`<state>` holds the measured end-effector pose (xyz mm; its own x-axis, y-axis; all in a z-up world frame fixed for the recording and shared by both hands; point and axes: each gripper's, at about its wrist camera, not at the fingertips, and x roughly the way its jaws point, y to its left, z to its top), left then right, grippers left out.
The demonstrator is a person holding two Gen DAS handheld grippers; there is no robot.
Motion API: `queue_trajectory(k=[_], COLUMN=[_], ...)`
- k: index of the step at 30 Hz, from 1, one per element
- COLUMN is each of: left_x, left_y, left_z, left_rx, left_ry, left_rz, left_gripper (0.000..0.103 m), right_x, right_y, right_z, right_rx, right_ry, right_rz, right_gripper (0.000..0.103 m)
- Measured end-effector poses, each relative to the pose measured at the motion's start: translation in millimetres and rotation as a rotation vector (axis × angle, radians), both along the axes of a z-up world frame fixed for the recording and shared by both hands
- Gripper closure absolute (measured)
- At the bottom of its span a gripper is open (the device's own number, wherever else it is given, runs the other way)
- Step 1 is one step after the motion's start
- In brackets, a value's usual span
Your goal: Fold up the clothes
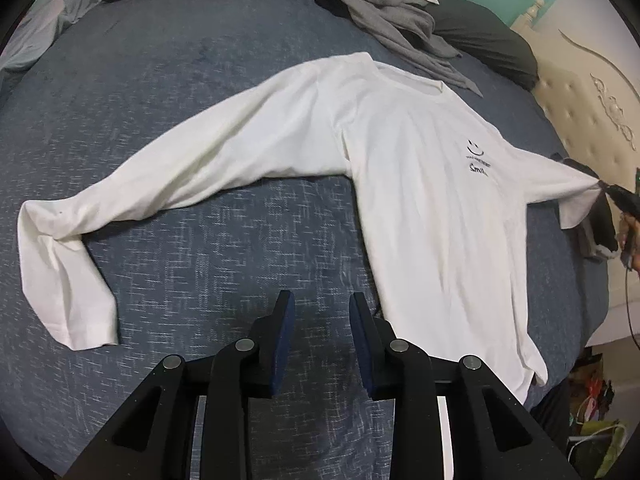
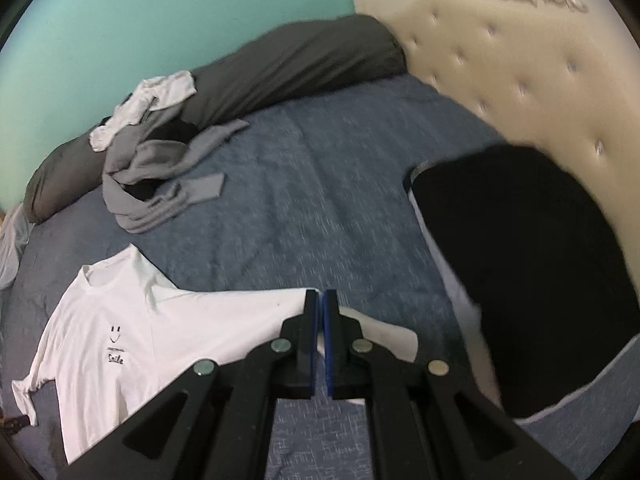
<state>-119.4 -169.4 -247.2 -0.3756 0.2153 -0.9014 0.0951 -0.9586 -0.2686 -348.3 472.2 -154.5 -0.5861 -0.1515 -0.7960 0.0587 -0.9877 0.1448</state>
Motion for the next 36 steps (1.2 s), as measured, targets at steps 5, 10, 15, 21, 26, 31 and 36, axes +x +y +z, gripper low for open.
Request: queue_trajectory(k=[5,10,15,21,26,31,36], left_x=[3,11,25,44,60,75,84], left_y=[11,25,40,58,70,78,87], left_z=[1,-2,-6,-15,-27,-36,-46], left_rx=[0.009,0.027,0.049,0.067,0.082,0.100,0.108], left_ry=[0.001,-0.003,-0.013,-0.034,-0.064,-0.084,-0.110], left_rz=[-0.033,-0.060,-0.097,-0.151,-0.177,-0.195,-0.222], left_gripper=[0.071,0.067,0.066,0.066,0.065,0.062,0.062], right_x=[24,79,158,226,263,294,317], right_y=[-15,-55,-109,-144,-166,-187,-202], right_z=[-4,-9,-39,-73,-102,-115,-120], right_rx=[0.022,-0.040,-0.053,-0.069,-0.099,-0.060,-0.055], right_ry=[0.009,-0.020,-0.134,-0.244,-0.340,-0.374,-0.403], right_rz=[0.026,0.204,0.435,0.552,0.576,0.651,0.710], right_gripper=[0.067,0.060,0.060,0.059,0.059,0.059,0.054])
